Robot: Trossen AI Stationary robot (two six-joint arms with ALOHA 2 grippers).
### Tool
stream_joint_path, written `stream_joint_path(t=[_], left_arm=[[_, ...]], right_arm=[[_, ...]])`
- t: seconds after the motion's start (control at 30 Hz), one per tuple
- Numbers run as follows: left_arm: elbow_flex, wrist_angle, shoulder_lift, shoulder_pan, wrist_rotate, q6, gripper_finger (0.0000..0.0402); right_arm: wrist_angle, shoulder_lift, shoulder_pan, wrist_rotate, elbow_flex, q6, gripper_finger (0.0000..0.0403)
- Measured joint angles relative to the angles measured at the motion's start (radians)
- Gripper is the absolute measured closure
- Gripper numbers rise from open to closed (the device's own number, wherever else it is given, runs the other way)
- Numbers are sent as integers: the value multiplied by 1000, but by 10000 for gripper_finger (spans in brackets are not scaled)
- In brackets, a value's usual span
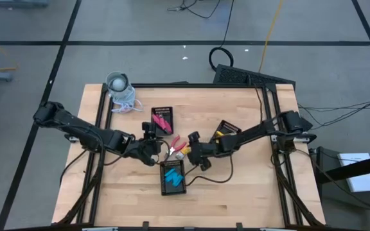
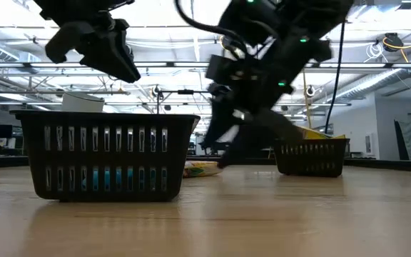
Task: Pick & Place School Supplies
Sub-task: Put the yellow crayon box into the right black basket
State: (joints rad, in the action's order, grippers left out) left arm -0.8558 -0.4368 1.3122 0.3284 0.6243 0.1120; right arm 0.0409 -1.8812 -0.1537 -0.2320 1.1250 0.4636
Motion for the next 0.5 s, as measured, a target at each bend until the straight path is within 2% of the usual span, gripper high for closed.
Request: stream_joint_path(t=[0.17, 0.3, 0.5], left_arm=[[0, 0, 0, 2, 15, -3, 300], [1, -34, 0, 2, 37, -9, 300], [48, -10, -45, -2, 67, -10, 300]], right_arm=[[-8, -29, 28, 16, 52, 68, 132], [-9, -31, 50, 74, 55, 72, 134], [24, -32, 57, 83, 54, 65, 135]])
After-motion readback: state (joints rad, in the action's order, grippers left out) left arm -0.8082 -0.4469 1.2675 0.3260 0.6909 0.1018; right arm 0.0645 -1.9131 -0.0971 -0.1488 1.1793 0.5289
